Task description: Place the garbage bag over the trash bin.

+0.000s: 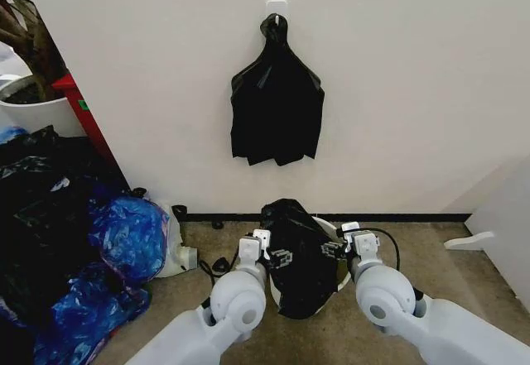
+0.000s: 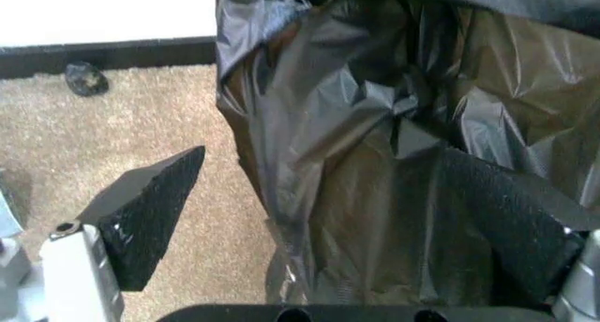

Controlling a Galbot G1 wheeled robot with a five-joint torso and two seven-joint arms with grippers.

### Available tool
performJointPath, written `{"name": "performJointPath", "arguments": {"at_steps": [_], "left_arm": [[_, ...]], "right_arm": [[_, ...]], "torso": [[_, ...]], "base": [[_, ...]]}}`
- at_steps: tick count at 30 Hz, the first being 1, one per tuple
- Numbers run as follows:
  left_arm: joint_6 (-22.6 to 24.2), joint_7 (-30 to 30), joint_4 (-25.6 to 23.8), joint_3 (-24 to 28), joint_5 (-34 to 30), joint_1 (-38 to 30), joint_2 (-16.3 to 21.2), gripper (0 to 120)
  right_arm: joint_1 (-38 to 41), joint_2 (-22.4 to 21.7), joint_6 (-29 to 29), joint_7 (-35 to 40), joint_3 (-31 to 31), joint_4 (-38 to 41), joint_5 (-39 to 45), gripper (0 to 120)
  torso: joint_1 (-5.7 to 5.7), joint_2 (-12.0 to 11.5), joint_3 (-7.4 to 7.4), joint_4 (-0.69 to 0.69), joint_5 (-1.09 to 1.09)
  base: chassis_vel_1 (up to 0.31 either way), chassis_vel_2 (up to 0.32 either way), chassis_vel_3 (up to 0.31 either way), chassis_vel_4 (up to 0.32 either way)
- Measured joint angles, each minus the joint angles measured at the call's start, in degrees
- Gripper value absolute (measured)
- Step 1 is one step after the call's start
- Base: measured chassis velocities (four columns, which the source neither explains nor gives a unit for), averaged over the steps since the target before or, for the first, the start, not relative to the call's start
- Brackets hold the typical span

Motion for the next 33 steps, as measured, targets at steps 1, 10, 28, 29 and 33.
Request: {"name": "performJointPath", "arguments": {"at_steps": [1,10,28,29,33], "left_arm": [[0.0,-0.3,0.5,0.2,0.0,0.0,-0.4,100],[-0.7,-1.3,5.4,0.9,-0.2,-0.6,-2.1,100],[-1.8,-2.0,10.7,3.9,-0.6,-2.3,-4.5,93],[-1.9,-2.1,10.8,3.9,-0.7,-2.3,-4.5,90],[-2.2,-2.4,10.8,4.2,-0.9,-2.2,-4.2,73]], "right_arm": [[-0.1,-0.1,0.0,0.0,0.1,0.1,0.2,100],[-0.1,-0.3,0.1,0.1,0.2,0.2,0.8,100],[0.1,-0.2,0.1,0.0,0.2,0.1,1.9,100],[0.1,-0.2,0.2,0.0,0.2,0.0,1.9,100],[0.3,0.0,0.2,-0.1,0.3,-0.4,2.1,100]], "torso": [[0.0,0.0,0.0,0.0,0.0],[0.0,0.0,0.0,0.0,-0.01],[-0.01,0.0,-0.02,0.01,0.0],[-0.01,0.0,-0.02,0.01,0.0],[-0.01,0.0,-0.01,0.01,0.0]], "base": [[0.0,0.0,0.0,0.0],[0.0,0.0,0.0,0.0],[0.0,0.0,0.0,0.0],[0.0,0.0,0.0,0.0],[0.0,0.0,0.0,0.0]]}}
